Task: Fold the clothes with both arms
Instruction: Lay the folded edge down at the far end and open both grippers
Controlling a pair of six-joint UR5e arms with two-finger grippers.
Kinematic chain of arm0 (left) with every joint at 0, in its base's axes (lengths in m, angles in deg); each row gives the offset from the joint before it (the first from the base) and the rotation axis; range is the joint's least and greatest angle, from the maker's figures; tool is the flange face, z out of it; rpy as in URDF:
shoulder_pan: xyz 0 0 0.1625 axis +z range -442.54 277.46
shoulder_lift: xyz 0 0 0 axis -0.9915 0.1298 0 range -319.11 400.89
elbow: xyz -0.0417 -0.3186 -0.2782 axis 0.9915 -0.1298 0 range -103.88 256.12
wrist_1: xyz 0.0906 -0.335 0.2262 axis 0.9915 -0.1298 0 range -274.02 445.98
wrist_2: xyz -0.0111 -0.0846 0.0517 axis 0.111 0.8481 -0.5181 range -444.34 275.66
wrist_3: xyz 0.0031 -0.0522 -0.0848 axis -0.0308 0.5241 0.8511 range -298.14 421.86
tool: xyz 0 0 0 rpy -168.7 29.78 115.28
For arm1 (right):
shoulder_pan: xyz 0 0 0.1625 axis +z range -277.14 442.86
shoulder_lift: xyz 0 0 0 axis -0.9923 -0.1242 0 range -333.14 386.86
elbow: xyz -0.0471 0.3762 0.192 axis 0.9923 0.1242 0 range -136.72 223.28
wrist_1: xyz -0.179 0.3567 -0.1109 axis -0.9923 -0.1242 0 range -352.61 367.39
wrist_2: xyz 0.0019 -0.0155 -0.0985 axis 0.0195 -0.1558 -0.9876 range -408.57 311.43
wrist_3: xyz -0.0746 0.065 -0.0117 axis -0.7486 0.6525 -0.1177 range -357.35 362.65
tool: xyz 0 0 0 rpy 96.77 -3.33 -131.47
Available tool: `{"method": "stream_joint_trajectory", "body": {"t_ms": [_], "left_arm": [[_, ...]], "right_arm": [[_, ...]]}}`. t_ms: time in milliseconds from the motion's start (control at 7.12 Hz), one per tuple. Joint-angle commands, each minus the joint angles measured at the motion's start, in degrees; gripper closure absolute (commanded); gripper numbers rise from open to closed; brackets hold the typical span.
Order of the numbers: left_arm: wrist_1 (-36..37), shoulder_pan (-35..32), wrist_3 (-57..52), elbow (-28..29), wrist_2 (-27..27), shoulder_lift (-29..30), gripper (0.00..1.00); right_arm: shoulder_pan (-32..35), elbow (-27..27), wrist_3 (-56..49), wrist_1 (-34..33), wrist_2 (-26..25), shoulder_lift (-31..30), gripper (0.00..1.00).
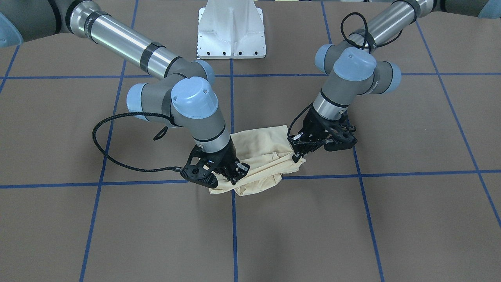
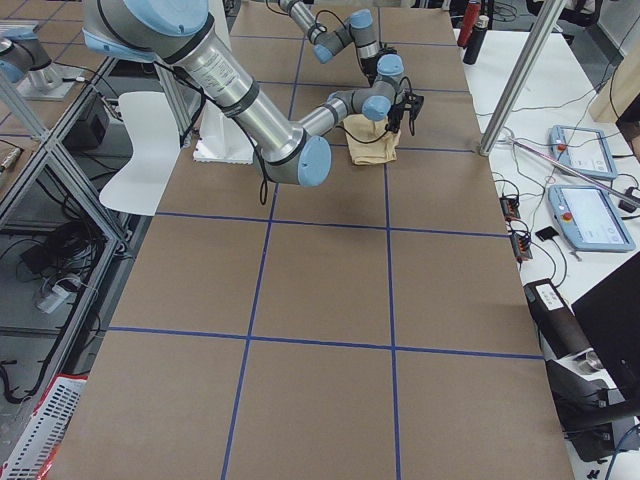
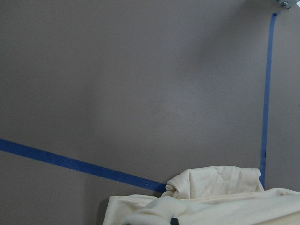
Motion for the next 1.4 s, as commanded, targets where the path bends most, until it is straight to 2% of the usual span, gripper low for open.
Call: {"method": "stream_joint_trajectory", "body": {"t_ms": [0,281,421,562,702,843,983,1124,1264], "left_arm": [[-1.67,0.03,0.16,1.22,-0.07,0.69,1.0],[-1.75,0.03,0.33,1.05,-0.07,0.87,1.0],[-1.75,0.03,0.42,1.05,-0.07,0.87,0.9],[-1.84,0.03,0.34,1.05,-0.07,0.7,0.26],[-1.49,-0.23,0.16,0.52,0.02,0.52,0.0],[-1.06,-2.06,-0.27,0.52,0.37,0.26,0.0],[-1.05,-4.86,-0.45,0.61,3.42,-0.44,0.0],[-1.05,-7.15,-2.8,0.52,6.75,-1.32,0.0],[-1.05,-8.57,-5.09,-0.09,7.31,-2.89,0.0]], "right_arm": [[-0.09,0.36,0.09,0.29,0.06,0.95,1.0],[-0.35,0.36,0.09,0.2,0.06,0.96,1.0],[-0.53,0.36,0.09,0.2,0.06,0.96,1.0],[-0.53,0.36,0.09,0.29,0.06,0.96,0.41],[-0.27,0.36,0.09,0.2,0.06,0.79,0.01],[1.13,0.36,-0.09,0.11,0.32,0.44,0.0],[2.45,0.36,-0.87,0.11,1.02,0.61,0.0],[2.2,-0.08,-0.79,0.11,1.37,0.87,0.0],[0.54,-1.82,-1.23,-0.23,1.38,0.96,0.0]]}}
